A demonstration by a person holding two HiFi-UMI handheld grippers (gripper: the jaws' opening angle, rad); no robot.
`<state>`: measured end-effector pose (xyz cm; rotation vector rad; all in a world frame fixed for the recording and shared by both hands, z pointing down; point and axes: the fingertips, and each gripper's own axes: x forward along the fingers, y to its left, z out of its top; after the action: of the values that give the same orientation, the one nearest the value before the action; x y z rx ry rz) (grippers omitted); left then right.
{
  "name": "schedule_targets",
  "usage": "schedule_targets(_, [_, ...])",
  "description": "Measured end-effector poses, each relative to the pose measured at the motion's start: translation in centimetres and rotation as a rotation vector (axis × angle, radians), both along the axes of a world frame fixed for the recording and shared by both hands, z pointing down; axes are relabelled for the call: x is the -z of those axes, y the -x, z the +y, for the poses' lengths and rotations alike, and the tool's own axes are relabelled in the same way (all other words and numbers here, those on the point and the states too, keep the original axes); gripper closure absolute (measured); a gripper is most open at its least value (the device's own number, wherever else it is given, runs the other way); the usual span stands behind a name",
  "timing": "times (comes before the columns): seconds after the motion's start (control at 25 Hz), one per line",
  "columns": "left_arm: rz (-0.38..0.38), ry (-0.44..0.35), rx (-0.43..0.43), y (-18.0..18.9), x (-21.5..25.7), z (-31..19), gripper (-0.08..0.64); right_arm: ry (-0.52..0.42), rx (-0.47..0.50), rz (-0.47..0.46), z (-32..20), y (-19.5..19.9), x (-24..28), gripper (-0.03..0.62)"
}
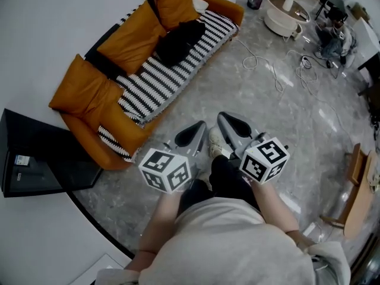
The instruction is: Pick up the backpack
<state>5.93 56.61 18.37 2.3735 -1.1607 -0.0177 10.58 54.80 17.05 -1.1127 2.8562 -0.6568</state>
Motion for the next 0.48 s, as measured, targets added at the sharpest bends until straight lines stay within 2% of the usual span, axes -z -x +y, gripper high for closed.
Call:
schedule_targets(0.2, [-0.010, -0.002, 0.025, 0.7, -0.4, -4.3, 0.560, -0.021, 0.010, -0.024, -4.7, 0.1, 0.4, 0.589])
schedule_targets(0.36, [-0.022, -0.009, 0.040, 1.4, -0.5, -9.5, 0.560, -0.041, 0.042, -0.035, -9.5, 1.1, 0.4, 0.589])
schedule_targets(0.48, [-0.028, -0.014, 0.043, 1.3, -0.4, -14.0, 0.560, -0.049, 0.028, -0.052, -14.3, 0.8, 0.8, 0.589])
